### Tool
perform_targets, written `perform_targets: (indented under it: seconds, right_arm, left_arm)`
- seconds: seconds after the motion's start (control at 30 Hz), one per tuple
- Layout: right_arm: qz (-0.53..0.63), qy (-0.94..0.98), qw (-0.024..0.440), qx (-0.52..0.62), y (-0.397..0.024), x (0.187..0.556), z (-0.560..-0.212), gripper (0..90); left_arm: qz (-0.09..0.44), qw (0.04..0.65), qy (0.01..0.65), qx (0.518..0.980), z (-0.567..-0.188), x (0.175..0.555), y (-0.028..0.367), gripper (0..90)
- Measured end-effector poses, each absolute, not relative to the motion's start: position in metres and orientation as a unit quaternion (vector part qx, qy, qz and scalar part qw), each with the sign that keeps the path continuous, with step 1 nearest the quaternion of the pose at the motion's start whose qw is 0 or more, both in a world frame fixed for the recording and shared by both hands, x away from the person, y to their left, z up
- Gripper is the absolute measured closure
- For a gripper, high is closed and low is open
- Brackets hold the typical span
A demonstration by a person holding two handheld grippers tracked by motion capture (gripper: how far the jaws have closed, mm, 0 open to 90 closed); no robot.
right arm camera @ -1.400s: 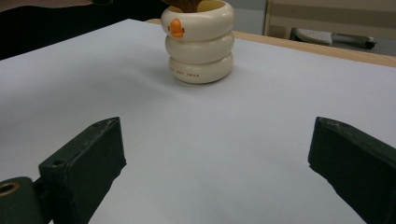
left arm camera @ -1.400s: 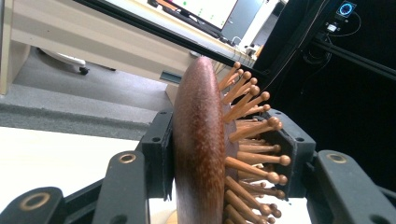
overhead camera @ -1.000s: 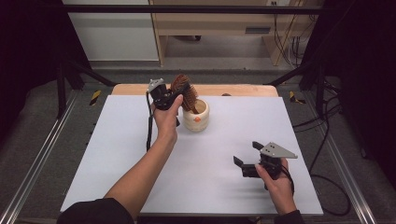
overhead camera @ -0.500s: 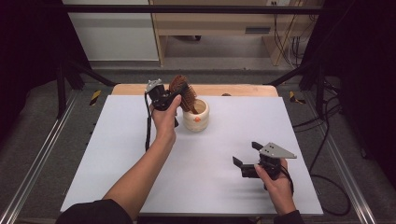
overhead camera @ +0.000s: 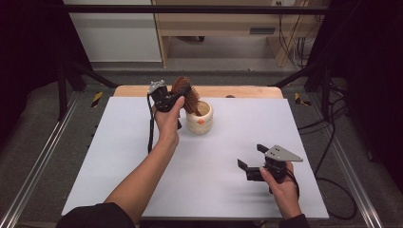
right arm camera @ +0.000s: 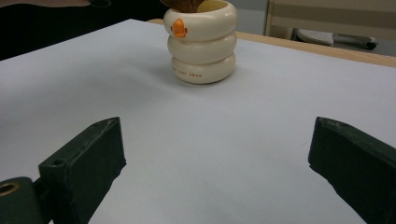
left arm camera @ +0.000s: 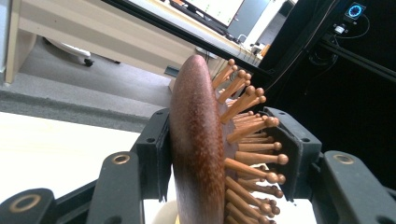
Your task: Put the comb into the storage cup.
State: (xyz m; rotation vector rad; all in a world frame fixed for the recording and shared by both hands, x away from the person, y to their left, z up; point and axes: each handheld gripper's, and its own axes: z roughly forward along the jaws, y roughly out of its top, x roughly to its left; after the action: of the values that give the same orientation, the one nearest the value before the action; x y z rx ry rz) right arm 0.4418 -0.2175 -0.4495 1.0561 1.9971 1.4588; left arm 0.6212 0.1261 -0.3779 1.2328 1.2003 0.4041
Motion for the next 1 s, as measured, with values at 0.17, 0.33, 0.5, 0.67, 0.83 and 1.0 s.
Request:
perform_targets:
  seconds: [0.17,0.33,0.5,0.67,0.83,1.0]
  right_arm:
    - [0.529,0.724,0.224,0.382,-0.2179,0.4420,-0.4496,4.0]
    - [0.529,0.724,0.223,0.382,-0.2182,0.4423,-0.4496,4.0]
    - [0.527,0.727,0.221,0.381,-0.2172,0.4429,-0.4507,3.9]
    - [0.527,0.728,0.220,0.380,-0.2168,0.4433,-0.4510,3.9]
    - [0.527,0.728,0.218,0.380,-0.2165,0.4432,-0.4510,3.9]
    - [0.526,0.729,0.217,0.379,-0.2169,0.4439,-0.4519,3.9]
  left_arm:
    - [0.181,0.632,0.523,0.542,-0.3778,0.6213,0.1265,45.0]
    - [0.183,0.631,0.526,0.541,-0.3785,0.6221,0.1267,43.7]
    - [0.189,0.627,0.525,0.544,-0.3791,0.6227,0.1286,39.8]
    - [0.187,0.629,0.523,0.543,-0.3789,0.6223,0.1282,37.8]
    - [0.190,0.630,0.520,0.545,-0.3787,0.6211,0.1276,34.7]
    - [0.195,0.630,0.516,0.546,-0.3787,0.6204,0.1263,32.2]
